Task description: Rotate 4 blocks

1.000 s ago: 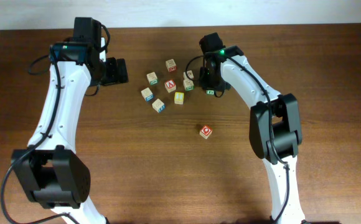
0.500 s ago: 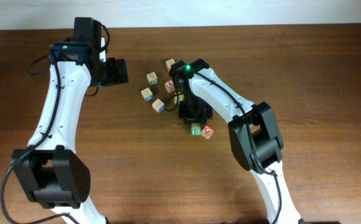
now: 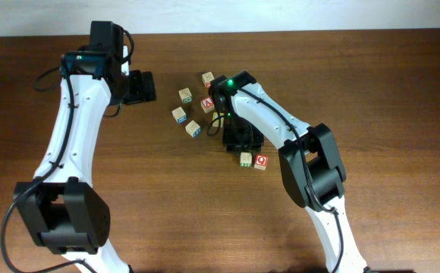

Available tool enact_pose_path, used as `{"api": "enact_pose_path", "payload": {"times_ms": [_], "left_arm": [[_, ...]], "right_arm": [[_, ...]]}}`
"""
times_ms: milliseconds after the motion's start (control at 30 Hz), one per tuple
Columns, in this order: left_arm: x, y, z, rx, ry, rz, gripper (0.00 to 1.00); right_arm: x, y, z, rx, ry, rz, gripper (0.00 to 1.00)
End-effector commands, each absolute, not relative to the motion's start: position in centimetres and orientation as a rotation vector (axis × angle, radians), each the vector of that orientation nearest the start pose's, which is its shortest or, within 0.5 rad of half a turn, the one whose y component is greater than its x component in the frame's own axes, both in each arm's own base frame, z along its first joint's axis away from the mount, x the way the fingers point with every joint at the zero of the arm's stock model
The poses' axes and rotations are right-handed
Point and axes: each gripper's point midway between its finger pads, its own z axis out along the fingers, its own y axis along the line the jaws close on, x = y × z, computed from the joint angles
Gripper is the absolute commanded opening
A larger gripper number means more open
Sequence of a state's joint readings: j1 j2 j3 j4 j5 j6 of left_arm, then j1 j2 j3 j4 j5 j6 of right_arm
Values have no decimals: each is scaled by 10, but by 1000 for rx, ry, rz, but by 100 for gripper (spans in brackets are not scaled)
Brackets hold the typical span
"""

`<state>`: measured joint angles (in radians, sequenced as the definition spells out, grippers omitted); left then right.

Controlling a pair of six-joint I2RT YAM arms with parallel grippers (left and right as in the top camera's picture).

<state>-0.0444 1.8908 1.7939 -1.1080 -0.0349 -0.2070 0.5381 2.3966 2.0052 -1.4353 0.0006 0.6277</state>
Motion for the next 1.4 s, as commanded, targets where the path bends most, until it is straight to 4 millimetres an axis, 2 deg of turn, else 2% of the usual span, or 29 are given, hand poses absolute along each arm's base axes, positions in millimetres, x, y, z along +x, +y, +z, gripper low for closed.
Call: {"api": "enact_pose_path", "payload": {"times_ms": [0, 33, 133, 167, 200, 300, 367, 500, 567, 600, 633, 667, 833, 967, 1033, 1200, 1267, 1367], "left_arm": [[445, -10, 176, -254, 2745, -1, 99], [445, -10, 176, -254, 2745, -1, 99], [445, -10, 176, -254, 2745, -1, 99], [445, -10, 176, -254, 2745, -1, 99], [445, -10, 176, -254, 2745, -1, 99], [445, -10, 176, -254, 2745, -1, 99], [445, -10, 176, -254, 2745, -1, 99], [445, -10, 176, -254, 2745, -1, 99], [445, -10, 176, -254, 2745, -1, 99], [445, -10, 176, -254, 2745, -1, 99], [445, -10, 176, -254, 2745, -1, 99], [445, -10, 176, -254, 2745, -1, 99], [445, -10, 176, -254, 2745, -1, 99], [445, -10, 176, -254, 2745, -1, 99], [445, -10, 176, -254, 2745, -1, 99], [445, -10, 176, -254, 2745, -1, 99], [445, -10, 176, -254, 2745, -1, 99], [445, -10, 176, -254, 2745, -1, 99]], "right_arm": [[351, 202, 15, 130, 3326, -232, 46], [360, 202, 20, 109, 3307, -200, 46], [408, 219, 55, -26, 3152, -14, 46], [431, 232, 66, -68, 3057, 70, 47], [446, 245, 69, -68, 2990, 144, 50], [467, 269, 55, 18, 2907, 219, 50], [470, 274, 41, 50, 2908, 222, 50], [465, 275, 19, 42, 2950, 201, 50], [461, 279, 14, 29, 2960, 197, 49], [461, 280, 14, 26, 2961, 197, 45], [459, 278, 14, 27, 2969, 191, 36], [456, 276, 13, 29, 2982, 184, 33], [421, 274, 21, 28, 3142, 216, 24], [385, 260, 23, 41, 3297, 146, 24], [374, 254, 24, 48, 3343, 101, 25], [361, 249, 26, 41, 3386, 44, 26], [355, 256, 27, 5, 3391, 33, 35], [349, 264, 26, -43, 3383, 4, 38]]}}
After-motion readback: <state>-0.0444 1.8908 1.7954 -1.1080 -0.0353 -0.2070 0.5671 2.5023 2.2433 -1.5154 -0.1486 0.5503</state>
